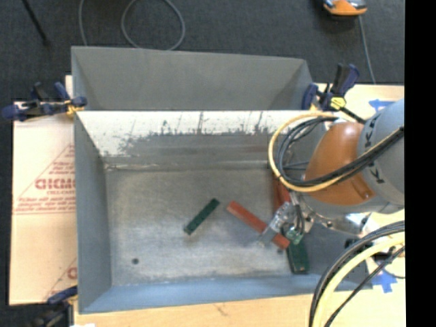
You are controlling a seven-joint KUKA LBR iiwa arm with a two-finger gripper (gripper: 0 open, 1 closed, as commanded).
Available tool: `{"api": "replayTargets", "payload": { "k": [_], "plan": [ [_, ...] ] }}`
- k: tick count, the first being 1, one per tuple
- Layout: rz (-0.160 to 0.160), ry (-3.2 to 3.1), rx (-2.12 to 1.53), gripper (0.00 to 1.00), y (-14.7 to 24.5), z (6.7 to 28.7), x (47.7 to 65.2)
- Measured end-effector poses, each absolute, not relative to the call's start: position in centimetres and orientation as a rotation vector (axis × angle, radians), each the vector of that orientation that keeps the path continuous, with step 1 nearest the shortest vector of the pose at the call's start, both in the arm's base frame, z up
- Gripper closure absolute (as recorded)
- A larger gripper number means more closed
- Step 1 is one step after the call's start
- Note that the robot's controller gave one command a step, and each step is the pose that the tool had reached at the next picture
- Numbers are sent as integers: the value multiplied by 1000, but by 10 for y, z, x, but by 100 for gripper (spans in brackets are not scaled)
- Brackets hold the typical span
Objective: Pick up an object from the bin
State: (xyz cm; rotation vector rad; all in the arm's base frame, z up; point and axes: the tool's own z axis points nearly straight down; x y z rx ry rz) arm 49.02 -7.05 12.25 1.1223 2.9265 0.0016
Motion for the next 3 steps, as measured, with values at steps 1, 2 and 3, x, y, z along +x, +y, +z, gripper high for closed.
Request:
{"api": "replayTargets", "payload": {
  "k": [1,2,3],
  "plan": [
    [1,2933,1107,100,-72,161,492],
    [1,2939,1094,100,-73,175,493],
    [1,2942,1082,100,-74,185,494]
  ]
}}
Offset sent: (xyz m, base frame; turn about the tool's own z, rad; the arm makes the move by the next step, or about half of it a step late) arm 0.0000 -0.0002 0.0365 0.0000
